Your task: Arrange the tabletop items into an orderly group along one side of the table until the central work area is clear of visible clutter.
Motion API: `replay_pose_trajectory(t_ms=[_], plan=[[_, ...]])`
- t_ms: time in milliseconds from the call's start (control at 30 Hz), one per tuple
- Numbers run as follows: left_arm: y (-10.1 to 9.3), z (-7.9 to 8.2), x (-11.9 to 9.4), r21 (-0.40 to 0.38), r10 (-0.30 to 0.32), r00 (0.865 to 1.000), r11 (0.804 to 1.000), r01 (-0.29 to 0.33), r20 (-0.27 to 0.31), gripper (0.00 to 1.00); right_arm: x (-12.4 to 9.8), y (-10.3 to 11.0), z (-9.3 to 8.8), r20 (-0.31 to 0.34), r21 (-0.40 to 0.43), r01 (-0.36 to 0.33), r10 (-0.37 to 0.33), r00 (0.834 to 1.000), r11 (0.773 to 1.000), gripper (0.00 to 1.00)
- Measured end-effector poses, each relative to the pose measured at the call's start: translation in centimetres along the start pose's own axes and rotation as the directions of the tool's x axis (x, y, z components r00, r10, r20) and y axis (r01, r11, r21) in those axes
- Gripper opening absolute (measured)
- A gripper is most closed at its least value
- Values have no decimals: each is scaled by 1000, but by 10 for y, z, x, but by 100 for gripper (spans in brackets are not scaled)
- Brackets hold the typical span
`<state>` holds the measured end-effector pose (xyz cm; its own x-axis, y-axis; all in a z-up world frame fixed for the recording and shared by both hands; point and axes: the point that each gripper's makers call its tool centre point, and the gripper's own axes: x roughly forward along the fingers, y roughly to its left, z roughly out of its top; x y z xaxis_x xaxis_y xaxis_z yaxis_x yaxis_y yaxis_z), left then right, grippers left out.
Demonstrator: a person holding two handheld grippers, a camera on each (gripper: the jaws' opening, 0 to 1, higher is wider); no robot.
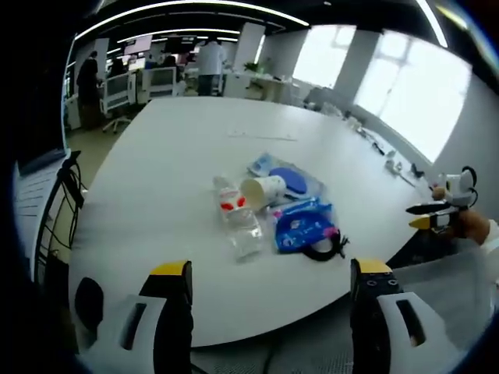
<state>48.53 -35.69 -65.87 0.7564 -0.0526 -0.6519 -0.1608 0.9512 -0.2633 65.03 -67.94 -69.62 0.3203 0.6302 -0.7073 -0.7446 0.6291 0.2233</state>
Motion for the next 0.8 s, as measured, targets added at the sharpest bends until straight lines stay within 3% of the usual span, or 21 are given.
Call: replay_pose_trajectory(t_ms=[800], plan=[[4, -3, -1, -3, 14, 1000, 1000, -14, -12, 79, 5, 1, -3, -22, -2, -7, 7, 1000, 1000, 69]])
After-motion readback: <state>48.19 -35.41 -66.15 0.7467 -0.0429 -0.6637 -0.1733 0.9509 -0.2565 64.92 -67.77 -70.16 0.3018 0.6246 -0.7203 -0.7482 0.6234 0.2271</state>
